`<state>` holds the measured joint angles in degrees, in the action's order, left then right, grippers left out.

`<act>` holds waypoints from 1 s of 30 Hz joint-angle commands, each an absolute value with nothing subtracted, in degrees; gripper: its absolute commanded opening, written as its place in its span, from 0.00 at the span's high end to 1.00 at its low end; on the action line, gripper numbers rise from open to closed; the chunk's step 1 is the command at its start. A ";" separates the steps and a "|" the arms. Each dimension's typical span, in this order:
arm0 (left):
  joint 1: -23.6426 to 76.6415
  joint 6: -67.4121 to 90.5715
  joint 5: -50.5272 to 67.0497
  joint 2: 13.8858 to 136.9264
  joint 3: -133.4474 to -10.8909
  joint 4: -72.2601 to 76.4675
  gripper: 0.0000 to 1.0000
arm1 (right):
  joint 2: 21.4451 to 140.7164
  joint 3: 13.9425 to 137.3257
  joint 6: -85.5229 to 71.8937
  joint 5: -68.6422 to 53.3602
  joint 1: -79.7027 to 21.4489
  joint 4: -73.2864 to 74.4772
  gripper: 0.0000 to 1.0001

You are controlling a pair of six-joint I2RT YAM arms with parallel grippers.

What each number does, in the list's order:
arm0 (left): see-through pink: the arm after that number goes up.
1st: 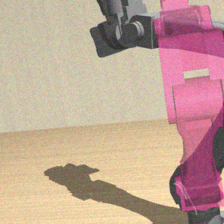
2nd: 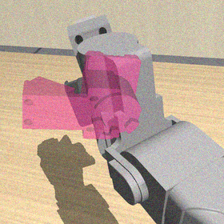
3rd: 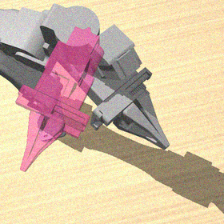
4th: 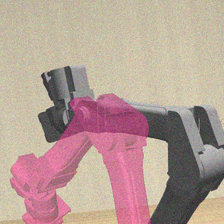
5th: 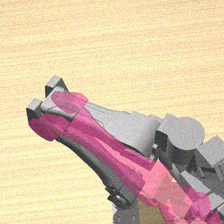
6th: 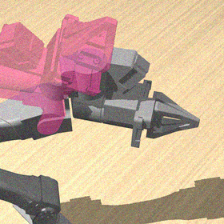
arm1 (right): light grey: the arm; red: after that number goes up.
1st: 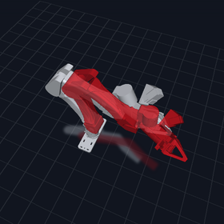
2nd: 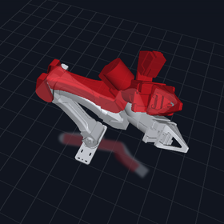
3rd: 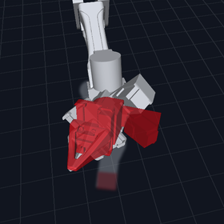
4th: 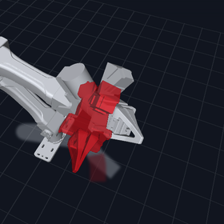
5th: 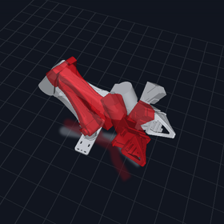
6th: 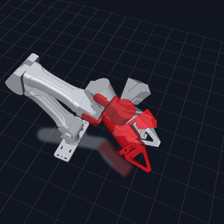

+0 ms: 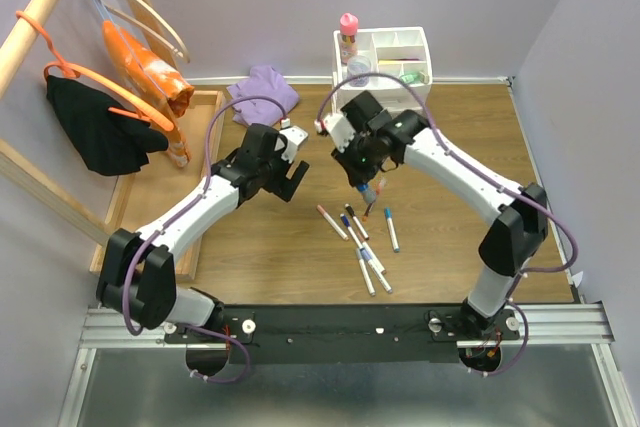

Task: Sort the stationery into containers
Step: Pick up the stationery from the center of the board, then place the stationery in the storage box.

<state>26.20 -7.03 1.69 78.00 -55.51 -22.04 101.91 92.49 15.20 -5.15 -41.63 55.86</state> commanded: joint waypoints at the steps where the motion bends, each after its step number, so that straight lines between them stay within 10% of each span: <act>1: 25.75 -8.09 0.44 81.29 -60.99 -21.62 0.02 | 99.40 103.69 17.05 -5.10 -38.41 55.73 0.99; 6: 25.66 -8.79 -1.41 84.81 -66.44 -22.41 0.02 | 97.57 112.42 14.60 -4.49 -32.10 40.73 0.99; 16: 25.66 -9.58 -1.67 87.80 -71.72 -25.74 0.02 | 89.56 90.81 16.79 4.04 -25.05 -12.00 0.99; 30: 25.58 -9.67 -1.76 89.73 -74.27 -29.27 0.02 | 98.70 89.65 13.80 5.80 -21.18 -22.06 0.99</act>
<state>25.87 -9.21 -0.67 88.23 -71.92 -27.90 96.20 88.05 15.62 3.84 -22.31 -17.67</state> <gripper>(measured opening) 0.980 0.286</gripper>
